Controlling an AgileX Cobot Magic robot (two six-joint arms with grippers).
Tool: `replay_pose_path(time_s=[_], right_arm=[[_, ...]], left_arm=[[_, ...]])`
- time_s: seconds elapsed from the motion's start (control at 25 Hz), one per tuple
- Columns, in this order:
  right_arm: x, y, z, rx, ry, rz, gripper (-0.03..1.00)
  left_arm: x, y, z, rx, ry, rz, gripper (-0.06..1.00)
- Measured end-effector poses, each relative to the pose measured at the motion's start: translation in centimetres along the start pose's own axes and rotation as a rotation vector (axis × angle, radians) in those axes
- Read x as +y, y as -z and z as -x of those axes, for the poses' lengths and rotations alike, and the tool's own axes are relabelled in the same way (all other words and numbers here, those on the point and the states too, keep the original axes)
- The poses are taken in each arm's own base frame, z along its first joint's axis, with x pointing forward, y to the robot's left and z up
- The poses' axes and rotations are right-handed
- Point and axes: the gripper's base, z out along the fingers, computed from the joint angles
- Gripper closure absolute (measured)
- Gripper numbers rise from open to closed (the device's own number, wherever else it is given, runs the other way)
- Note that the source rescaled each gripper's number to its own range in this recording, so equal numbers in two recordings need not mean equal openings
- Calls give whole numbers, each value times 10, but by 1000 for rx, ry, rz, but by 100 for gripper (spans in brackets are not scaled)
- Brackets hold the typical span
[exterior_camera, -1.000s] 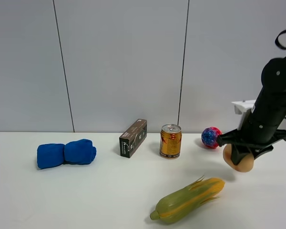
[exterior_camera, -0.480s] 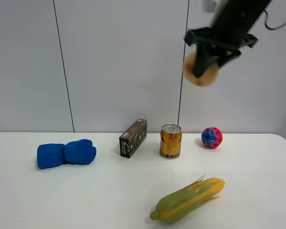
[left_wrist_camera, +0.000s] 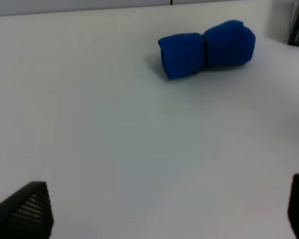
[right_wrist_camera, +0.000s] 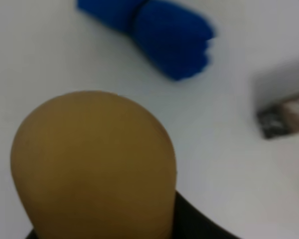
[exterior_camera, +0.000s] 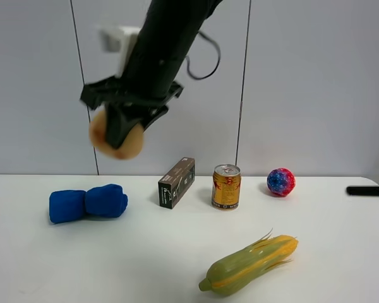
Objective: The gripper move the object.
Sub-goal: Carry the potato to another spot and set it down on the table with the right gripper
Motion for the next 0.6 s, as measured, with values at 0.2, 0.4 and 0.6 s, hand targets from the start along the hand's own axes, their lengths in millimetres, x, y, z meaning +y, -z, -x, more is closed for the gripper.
replay_pose_path(time_s=[0.2, 0.4, 0.6], right_arm=[[17, -70, -6, 99, 144, 98, 97], [17, -119, -20, 139, 193, 123, 97], [15, -147, -32, 175, 198, 132, 97]], left_arm=[[0, 0, 0, 0, 0, 0, -6], [0, 0, 0, 0, 0, 0, -6], [0, 0, 0, 0, 0, 0, -6]])
